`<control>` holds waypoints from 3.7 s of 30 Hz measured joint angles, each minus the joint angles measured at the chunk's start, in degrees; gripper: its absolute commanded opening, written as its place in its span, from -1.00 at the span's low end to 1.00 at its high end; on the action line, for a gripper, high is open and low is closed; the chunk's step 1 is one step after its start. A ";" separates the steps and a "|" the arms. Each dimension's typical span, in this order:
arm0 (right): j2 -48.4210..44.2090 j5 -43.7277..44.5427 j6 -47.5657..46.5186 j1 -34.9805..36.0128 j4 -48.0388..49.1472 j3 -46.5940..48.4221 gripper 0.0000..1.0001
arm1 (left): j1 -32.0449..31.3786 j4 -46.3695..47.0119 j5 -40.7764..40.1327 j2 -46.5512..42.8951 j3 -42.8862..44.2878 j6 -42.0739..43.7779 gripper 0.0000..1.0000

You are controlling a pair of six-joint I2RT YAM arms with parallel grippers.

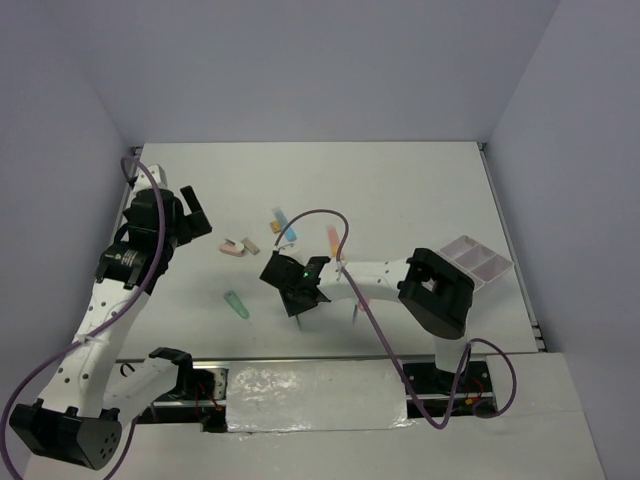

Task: Sort the stationery into containers
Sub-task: Pick up the pen from the center of the board, then close the pen cap on the pen.

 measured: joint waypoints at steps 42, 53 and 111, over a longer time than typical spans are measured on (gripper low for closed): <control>-41.27 9.29 -0.26 -9.01 -3.08 -12.74 -0.83 | -2.60 0.44 9.27 6.12 -0.31 0.33 0.99; -55.01 10.71 -2.58 -22.25 -10.14 -17.77 -0.80 | -31.30 4.31 6.84 20.83 3.96 -8.13 0.47; -66.77 12.92 -5.77 -24.90 -20.63 -17.81 -0.81 | -47.23 7.48 1.53 58.12 16.26 -14.62 -1.00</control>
